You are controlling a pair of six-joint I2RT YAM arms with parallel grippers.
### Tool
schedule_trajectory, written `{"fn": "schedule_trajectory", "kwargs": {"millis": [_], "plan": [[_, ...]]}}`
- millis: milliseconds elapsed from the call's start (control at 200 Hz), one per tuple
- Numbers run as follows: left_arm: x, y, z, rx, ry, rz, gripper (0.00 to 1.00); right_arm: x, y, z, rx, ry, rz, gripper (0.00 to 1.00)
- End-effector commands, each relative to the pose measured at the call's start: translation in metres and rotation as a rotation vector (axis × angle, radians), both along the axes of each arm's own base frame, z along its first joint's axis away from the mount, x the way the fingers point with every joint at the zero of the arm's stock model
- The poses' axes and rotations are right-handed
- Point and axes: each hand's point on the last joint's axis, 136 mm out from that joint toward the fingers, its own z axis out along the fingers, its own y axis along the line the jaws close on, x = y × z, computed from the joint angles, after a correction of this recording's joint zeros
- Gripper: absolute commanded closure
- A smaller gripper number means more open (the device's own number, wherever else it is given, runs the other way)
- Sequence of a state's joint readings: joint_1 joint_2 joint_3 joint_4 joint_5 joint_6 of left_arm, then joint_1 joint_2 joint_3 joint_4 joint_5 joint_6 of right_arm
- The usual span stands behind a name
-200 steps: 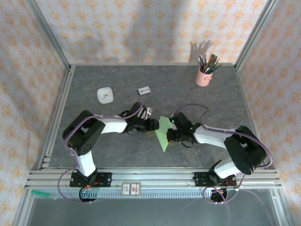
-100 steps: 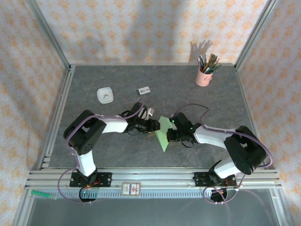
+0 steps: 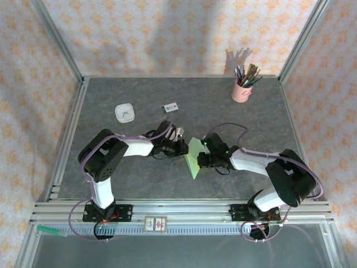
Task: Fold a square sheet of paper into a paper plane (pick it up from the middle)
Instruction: Perform the fourth fold on the wing at the bottom-center of the table.
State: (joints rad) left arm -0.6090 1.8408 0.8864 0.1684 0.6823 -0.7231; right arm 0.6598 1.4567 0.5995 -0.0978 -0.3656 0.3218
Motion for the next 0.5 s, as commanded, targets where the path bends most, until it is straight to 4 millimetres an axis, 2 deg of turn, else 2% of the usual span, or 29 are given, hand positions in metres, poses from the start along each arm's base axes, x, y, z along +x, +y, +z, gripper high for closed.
{"fn": "schedule_trajectory", "kwargs": {"millis": [0,55,270,490], "plan": [[0.009,0.008,0.007,0.042,-0.053,0.031,0.97,0.011,0.002,0.013,0.000,-0.028,-0.008,0.87],[0.011,0.015,0.008,0.060,-0.065,0.057,1.00,0.014,0.006,0.024,0.021,-0.045,-0.003,0.86],[0.005,0.045,0.020,0.057,-0.097,0.218,1.00,0.020,0.033,0.073,0.178,-0.111,0.047,0.78],[-0.011,0.062,0.025,-0.044,-0.017,0.373,1.00,0.012,0.059,0.098,0.225,-0.230,0.083,0.73]]}}
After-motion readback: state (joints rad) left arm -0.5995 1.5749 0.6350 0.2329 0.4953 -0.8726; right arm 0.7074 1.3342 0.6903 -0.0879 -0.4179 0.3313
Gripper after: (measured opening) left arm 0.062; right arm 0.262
